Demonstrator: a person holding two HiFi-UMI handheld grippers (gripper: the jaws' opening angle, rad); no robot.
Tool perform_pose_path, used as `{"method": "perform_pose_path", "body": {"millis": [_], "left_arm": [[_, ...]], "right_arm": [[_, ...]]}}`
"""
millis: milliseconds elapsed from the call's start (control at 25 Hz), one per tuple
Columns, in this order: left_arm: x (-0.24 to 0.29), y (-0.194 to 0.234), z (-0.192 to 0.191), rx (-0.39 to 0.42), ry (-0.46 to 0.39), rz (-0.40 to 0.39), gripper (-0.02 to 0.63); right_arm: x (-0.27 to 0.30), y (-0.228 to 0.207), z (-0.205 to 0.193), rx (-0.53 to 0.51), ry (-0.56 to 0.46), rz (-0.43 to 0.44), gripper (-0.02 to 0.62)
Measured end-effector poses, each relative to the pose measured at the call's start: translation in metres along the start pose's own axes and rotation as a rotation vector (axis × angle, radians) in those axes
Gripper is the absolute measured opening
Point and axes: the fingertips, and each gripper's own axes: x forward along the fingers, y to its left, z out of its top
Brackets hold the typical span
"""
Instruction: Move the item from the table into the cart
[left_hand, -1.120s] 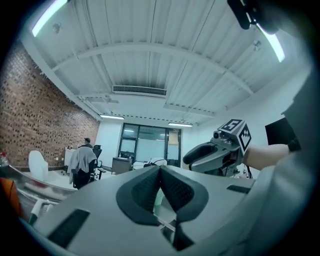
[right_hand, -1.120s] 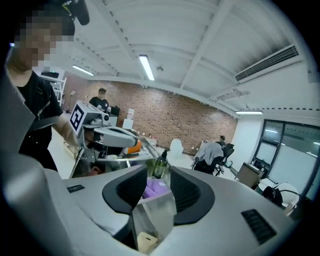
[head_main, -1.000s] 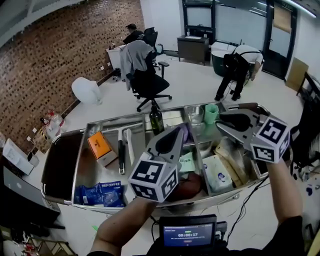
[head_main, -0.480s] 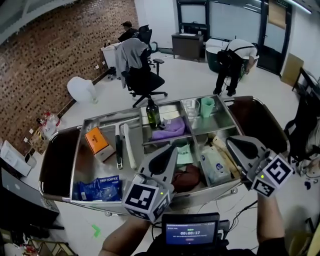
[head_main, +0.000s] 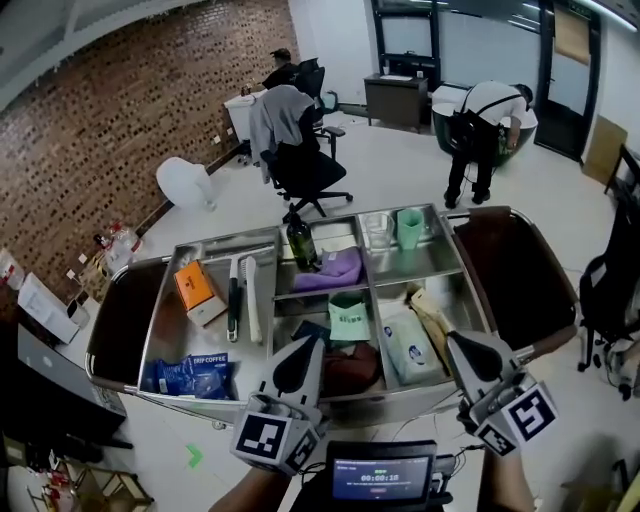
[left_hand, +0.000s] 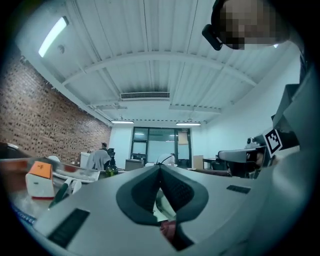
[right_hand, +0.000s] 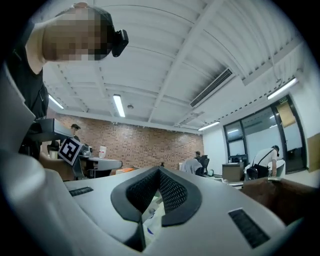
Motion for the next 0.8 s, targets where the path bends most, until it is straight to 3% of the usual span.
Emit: {"method": "perform_pose_path", "body": {"millis": [120,320,800], "left_arm": [[-0.005,0.001,-0.006,0.003,0.004,0.035,0.003],[-0.013,-0.005,-0.023,-0.022,0.036,0.016,0.003],[-0.015,-0.002,-0.015,-0.06,0.021,-0.038,0.003]], "right_arm": [[0.001,0.006,-0.012,0.042,-0.016,0.021,0.0],[-0.006,0.006,-0.017,0.037,-0.02,-0.012,0.0],[-0.002,0.015,-0.015,0.041,-0.014,-0.038,0.0]]}}
